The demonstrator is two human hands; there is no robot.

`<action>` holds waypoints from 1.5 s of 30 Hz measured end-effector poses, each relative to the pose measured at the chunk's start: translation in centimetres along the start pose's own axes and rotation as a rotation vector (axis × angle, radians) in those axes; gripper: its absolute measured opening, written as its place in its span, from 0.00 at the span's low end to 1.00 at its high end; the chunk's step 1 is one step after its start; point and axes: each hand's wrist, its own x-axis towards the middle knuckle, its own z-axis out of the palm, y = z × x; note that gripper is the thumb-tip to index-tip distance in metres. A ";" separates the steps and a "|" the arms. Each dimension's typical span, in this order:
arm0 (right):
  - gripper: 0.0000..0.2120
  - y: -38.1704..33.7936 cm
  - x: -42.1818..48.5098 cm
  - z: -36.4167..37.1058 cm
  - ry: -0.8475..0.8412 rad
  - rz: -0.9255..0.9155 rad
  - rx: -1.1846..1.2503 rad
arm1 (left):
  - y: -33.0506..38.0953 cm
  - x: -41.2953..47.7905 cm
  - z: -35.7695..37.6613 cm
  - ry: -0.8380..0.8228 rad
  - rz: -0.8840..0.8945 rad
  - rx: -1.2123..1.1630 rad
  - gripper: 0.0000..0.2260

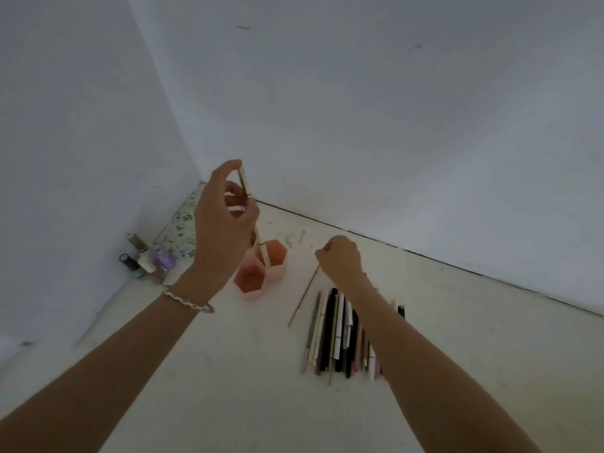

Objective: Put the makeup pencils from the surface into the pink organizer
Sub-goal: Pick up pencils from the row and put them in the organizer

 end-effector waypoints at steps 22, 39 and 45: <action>0.04 -12.0 -3.8 -6.4 0.465 -0.422 0.421 | -6.1 0.6 -5.0 0.155 0.093 0.120 0.17; 0.10 -2.0 -4.7 -6.3 0.456 -0.290 0.383 | -5.7 -11.2 6.6 -0.832 -0.073 0.585 0.11; 0.10 3.6 -5.9 -8.3 0.441 -0.163 0.394 | -6.1 -12.8 9.4 -0.842 -0.130 0.778 0.14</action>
